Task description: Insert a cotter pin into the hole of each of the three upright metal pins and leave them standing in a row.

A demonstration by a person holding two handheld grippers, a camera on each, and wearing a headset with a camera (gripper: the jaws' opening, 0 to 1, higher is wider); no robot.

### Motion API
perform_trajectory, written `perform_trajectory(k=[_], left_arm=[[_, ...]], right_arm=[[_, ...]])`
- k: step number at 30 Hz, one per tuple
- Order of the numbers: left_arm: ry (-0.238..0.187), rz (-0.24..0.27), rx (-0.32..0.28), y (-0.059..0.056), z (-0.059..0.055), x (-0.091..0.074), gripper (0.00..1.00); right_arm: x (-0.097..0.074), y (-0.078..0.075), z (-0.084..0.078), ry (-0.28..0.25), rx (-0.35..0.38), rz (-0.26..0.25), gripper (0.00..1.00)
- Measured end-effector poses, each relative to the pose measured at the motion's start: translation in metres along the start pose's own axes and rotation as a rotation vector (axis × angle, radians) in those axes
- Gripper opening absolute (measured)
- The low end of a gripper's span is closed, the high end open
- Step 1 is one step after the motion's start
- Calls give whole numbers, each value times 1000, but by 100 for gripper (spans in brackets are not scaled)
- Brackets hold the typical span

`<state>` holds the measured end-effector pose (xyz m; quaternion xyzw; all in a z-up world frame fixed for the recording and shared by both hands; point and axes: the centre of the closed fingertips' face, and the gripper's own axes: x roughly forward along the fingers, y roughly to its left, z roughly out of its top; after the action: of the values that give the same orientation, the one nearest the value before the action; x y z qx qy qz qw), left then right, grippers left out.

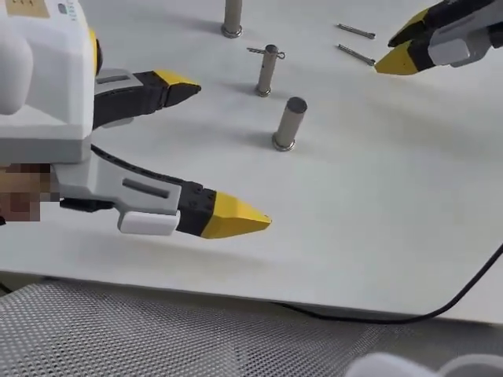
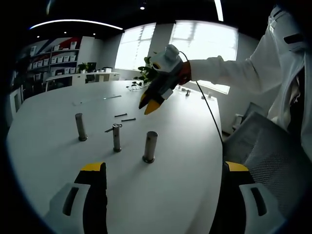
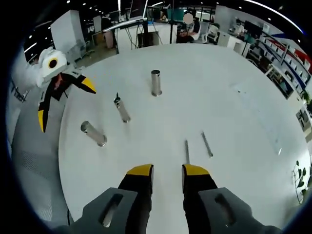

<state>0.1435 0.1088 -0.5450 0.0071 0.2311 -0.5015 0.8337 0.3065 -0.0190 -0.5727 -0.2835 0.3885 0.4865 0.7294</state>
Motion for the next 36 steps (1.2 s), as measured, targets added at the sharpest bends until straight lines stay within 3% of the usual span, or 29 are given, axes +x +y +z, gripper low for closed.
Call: perform_trajectory(k=[5,17,21,25,36], left_arm=[[4,2,-10,1,-2,0,99],[8,-3,-25,-1,-6,1,99],[11,1,-25,1,-6,0,99],[8,2,-26,7,-6,-1,99],[15,2,-30,15,-10,-2,99]], right_arm=[[14,-12,-1,35,-28,-10,17],[41,-25,-9,102,-57,1,8],[44,-28,-12,120,-69,-7,4],[43,-31,-17,148,-59,-32,7],[44,-27,-16,141,-72,-16,0]])
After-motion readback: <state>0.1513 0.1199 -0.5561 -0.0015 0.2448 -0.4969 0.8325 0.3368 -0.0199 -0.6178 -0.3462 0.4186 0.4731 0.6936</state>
